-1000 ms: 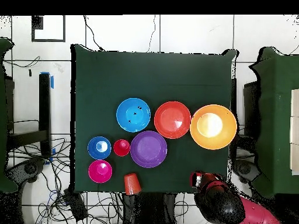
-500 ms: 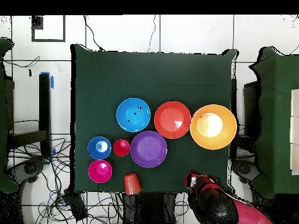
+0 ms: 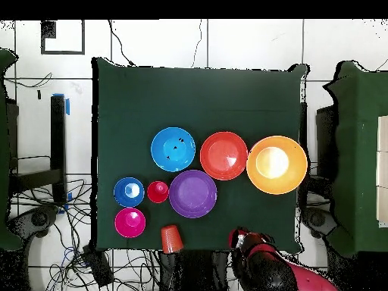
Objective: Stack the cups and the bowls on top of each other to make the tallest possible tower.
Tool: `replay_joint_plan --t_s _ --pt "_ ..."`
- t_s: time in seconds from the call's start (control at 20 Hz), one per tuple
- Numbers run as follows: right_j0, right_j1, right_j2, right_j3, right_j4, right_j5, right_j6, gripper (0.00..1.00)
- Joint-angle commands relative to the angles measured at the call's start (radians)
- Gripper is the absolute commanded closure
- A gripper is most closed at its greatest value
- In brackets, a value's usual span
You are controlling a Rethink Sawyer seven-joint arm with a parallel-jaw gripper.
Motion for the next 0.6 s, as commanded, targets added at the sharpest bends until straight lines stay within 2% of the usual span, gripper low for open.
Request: replay_joint_plan --t_s 0.05,0.25,0.4,0.6 --pt "0.051 0.048 0.055 0.029 0.028 -0.03 0.144 1.0" --pt "0.077 0.067 0.022 0.009 0.006 -0.061 0.167 1.0" --pt "0.103 0.128 -0.013 -0.019 -0.023 -0.134 0.183 1.0" --pt "0.105 0.134 -0.021 -0.017 -0.04 -0.188 0.179 1.0"
